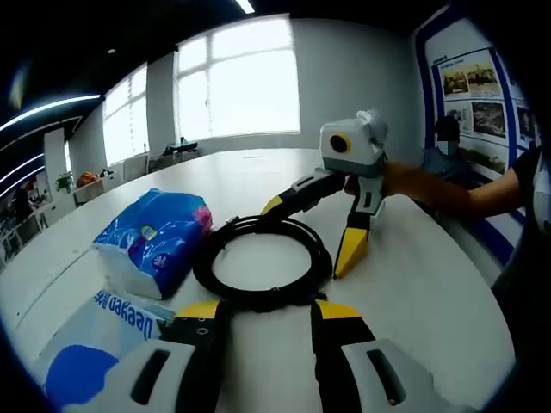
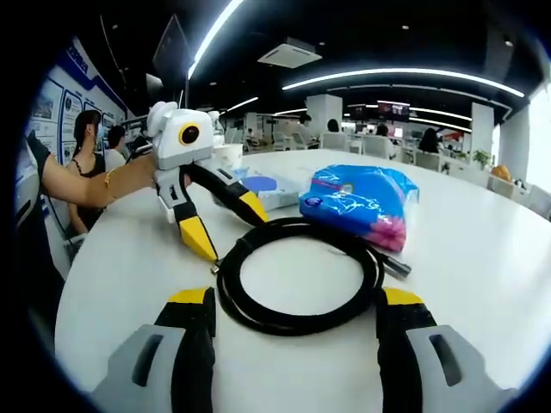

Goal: Arrange the tabletop items into an orderly group along one side of the table until the central work area is clear of visible clutter.

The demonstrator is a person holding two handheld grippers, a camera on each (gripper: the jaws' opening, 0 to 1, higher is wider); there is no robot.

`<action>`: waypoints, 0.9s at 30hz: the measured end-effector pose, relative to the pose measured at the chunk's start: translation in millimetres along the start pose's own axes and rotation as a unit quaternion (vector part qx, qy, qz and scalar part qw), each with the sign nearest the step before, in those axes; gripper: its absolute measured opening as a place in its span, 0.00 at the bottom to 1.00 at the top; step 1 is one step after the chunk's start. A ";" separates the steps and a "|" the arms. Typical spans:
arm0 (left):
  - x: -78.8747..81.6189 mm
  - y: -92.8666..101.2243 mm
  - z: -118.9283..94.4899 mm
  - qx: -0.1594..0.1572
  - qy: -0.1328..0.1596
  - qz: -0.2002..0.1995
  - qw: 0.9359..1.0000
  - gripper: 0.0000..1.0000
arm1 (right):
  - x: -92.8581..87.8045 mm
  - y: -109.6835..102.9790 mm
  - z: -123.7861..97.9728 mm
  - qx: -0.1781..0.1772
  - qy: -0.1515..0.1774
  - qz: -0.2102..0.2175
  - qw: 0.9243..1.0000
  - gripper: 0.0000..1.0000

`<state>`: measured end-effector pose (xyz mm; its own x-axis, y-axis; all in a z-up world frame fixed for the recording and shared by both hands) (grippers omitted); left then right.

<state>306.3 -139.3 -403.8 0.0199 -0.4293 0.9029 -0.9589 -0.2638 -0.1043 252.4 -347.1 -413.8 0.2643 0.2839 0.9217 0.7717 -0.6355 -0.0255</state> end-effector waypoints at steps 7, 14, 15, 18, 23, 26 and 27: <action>0.6 0.2 2.4 0.000 0.002 0.005 1.000 0.38 | -1.6 -1.9 -2.4 -0.001 0.007 -0.001 1.000 0.70; 0.9 -0.1 2.1 -0.001 0.000 0.009 1.000 0.36 | -1.7 -7.1 -4.2 -0.006 0.012 0.007 1.000 0.69; 1.1 0.0 2.1 -0.001 -0.001 0.010 1.000 0.36 | -1.8 -7.6 -4.4 -0.006 0.012 0.007 1.000 0.69; 2.1 0.4 1.3 0.001 -0.001 0.012 1.000 0.36 | -1.5 -8.3 -4.4 -0.008 0.007 0.006 1.000 0.69; 5.4 -0.1 -3.2 0.003 0.006 0.005 1.000 0.34 | 2.1 -11.4 -7.1 -0.013 0.010 0.000 1.000 0.69; 6.0 1.6 -7.5 0.001 0.011 -0.003 1.000 0.34 | 4.3 -14.6 -8.2 -0.010 0.013 0.004 1.000 0.69; 6.1 2.5 -8.9 0.001 0.012 -0.004 1.000 0.34 | 5.0 -16.3 -8.6 -0.011 0.015 0.005 1.000 0.70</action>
<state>301.5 -134.9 -394.9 0.0215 -0.4062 0.9136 -0.9583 -0.2688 -0.0970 236.2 -341.4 -405.4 0.2547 0.2564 0.9324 0.7566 -0.6533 -0.0270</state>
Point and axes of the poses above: the point that each gripper's makers call its tool centre point, and the gripper's own axes: z roughly forward along the fingers, y roughly to its right, x roughly out of its top, the point moved 9 cm from there along -z, roughly backward along the fingers, and after that the axes turned 7 degrees about x, right-handed, at the moved point
